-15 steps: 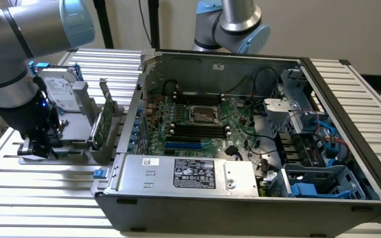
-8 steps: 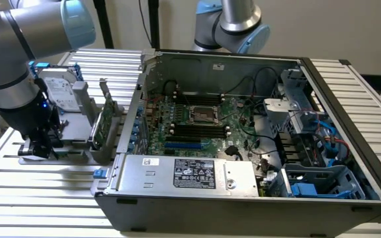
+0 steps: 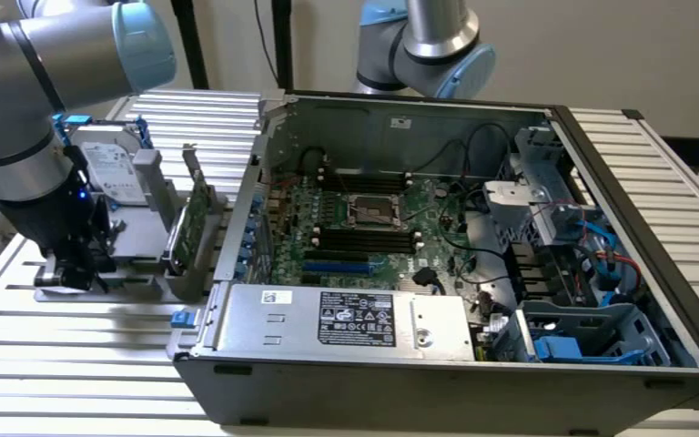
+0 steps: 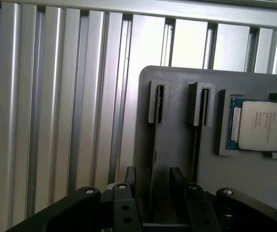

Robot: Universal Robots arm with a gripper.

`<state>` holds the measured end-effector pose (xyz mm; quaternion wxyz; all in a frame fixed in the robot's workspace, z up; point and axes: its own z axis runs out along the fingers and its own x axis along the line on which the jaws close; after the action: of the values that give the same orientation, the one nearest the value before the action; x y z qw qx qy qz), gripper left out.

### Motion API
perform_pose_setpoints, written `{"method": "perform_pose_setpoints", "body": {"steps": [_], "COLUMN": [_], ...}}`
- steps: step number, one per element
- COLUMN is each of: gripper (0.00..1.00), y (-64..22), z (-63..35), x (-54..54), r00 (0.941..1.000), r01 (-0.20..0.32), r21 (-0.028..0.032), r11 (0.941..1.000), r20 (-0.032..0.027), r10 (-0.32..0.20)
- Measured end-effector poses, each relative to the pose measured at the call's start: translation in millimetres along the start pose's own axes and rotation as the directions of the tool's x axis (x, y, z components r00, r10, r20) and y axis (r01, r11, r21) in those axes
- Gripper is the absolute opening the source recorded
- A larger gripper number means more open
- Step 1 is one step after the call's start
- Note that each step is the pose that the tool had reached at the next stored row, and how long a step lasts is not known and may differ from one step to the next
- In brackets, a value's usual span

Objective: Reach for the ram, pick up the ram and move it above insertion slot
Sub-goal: 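Pick up the ram and move it above insertion slot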

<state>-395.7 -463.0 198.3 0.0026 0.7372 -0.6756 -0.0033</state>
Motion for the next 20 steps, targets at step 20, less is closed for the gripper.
{"method": "perform_pose_setpoints", "body": {"steps": [20], "gripper": [0.13], "y": [0.0], "z": [0.4], "x": [0.0], "r00": [1.0000], "r01": [-0.001], "r21": [0.0001], "r11": [1.0000], "r20": [0.0001], "r10": [0.001]}}
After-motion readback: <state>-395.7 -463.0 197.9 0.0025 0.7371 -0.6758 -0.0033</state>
